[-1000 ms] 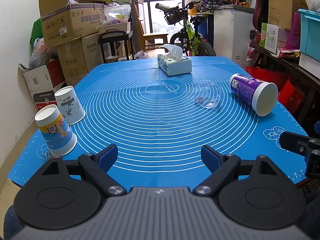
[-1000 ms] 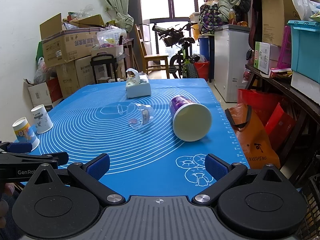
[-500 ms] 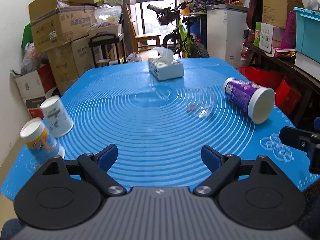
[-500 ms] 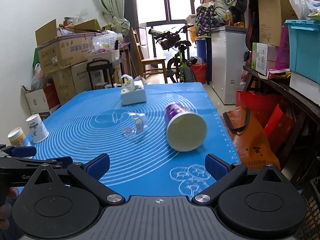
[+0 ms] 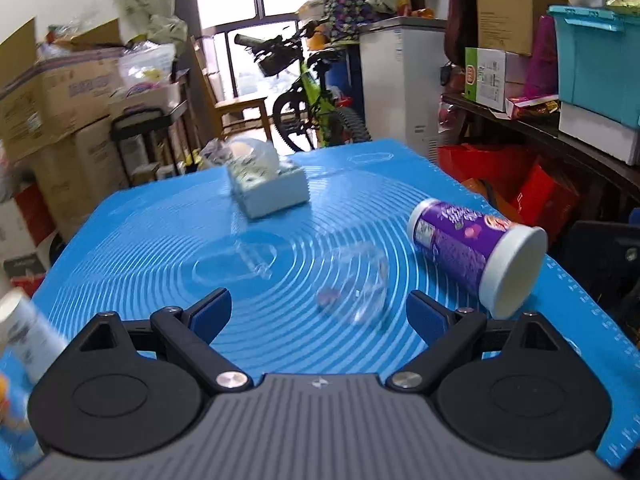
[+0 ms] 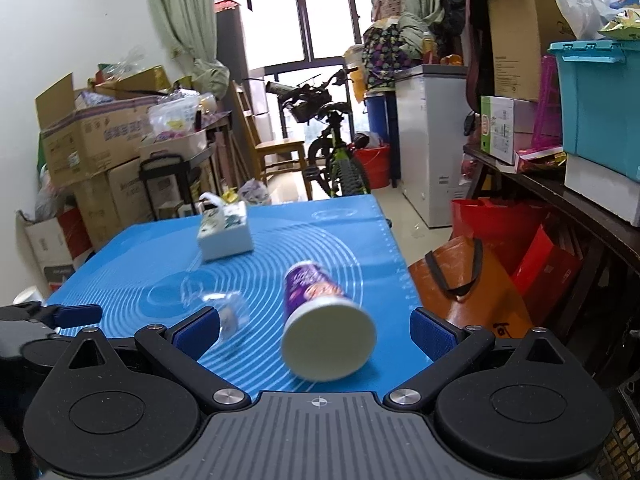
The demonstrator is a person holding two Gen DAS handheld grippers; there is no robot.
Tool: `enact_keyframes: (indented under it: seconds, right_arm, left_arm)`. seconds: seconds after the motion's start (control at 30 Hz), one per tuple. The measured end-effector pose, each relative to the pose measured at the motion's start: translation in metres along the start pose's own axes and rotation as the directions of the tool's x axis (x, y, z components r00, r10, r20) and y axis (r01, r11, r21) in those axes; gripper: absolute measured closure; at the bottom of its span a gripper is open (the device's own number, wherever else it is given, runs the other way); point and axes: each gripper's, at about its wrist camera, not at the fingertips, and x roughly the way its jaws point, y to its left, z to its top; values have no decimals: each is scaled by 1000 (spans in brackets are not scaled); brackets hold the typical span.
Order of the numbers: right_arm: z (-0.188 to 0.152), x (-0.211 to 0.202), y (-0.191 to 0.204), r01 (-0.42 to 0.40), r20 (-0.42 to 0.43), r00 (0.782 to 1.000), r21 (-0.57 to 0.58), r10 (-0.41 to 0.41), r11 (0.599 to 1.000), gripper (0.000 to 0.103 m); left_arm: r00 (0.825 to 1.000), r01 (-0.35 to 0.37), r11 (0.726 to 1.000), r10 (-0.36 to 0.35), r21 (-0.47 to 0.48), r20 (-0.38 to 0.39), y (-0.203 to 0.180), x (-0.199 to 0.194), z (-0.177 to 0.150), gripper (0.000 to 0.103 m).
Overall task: Flip cup upside down
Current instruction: 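Move the left tool toward the clear plastic cup lying on its side, then close the left gripper on the clear cup and lift it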
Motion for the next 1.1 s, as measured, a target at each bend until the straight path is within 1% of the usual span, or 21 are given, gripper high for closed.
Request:
enact_keyframes:
  seconds: [0.1,0.2,0.4,0.5,0.53,0.57,0.63,0.73,0.87,0.97,1.1]
  right_arm:
    - [6,13,-6,3,0,1000,10,-3,1000,3]
    - [9,27,-11,4,-5,1000,18,-3,1000,3]
    - [3,51,-17,-7,-44,999,41,9,999,3]
    - [0,60,-17,-13,-57,998,42,15,999,3]
    - [-1,62,-16,-13,-60,998,39,15,999,3]
    - [-2,63,-15,-14,-62,998,37,16,999,2]
    - [-3,64,-14,-15,-65,998,31,17,999,3]
    - [-3,64,-13,-13,-64,998,28,15,1000,2]
    - [-2,59,-13,-12,-54,998,30,14,999,3]
    - [0,51,-11,-18,-40,999,25,19,1000,3]
    - [-1,41,-5,-40,-33,999,24,40,999,3]
  left_arm:
    - [1000,10,998,-10,67,5,-7,22,5,9]
    - [1000,16,994,-14,112,-14,-12,46,7,9]
    - [996,44,990,-34,135,-78,-13,85,7,9]
    - [996,49,992,-40,114,-81,-10,91,8,11]
    - [995,59,993,-50,105,-81,-9,91,9,18]
    - [994,75,992,-68,97,-81,-9,91,9,27]
    - [991,105,990,-97,91,-91,-10,91,11,38]
    - [991,91,991,-81,96,-102,-13,89,11,39]
    - [991,26,997,-17,67,-131,-8,82,12,40]
    - [990,-7,1000,11,27,-139,8,68,10,40]
    - [986,-76,997,71,-27,-149,33,43,3,40]
